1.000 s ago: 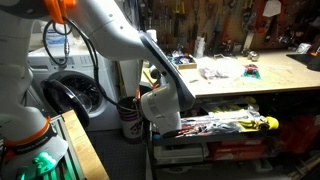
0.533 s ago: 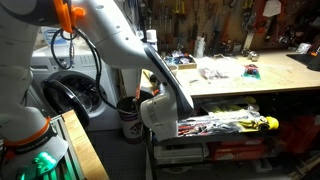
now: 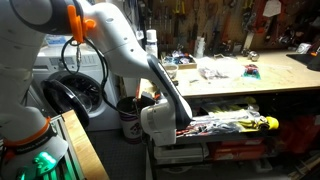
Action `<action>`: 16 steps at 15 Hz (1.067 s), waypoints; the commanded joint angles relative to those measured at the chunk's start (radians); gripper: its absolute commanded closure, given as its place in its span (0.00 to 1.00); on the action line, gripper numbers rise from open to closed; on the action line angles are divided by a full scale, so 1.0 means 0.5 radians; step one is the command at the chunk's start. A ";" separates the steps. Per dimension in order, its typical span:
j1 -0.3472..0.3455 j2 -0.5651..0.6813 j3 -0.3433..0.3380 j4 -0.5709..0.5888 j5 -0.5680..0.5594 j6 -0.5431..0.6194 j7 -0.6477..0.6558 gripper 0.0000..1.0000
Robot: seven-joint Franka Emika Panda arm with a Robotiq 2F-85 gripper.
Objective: Turn the tin upside down
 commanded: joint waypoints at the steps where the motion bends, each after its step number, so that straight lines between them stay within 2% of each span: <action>1: -0.001 0.066 -0.015 0.030 0.069 -0.040 0.010 0.76; 7: 0.004 0.039 -0.039 0.011 0.102 -0.009 0.026 0.35; 11: 0.058 -0.042 -0.093 -0.018 0.083 0.117 0.026 0.04; 12: 0.073 -0.064 -0.104 -0.025 0.081 0.159 0.029 0.01; 16: 0.133 -0.183 -0.125 -0.047 0.069 0.349 0.035 0.00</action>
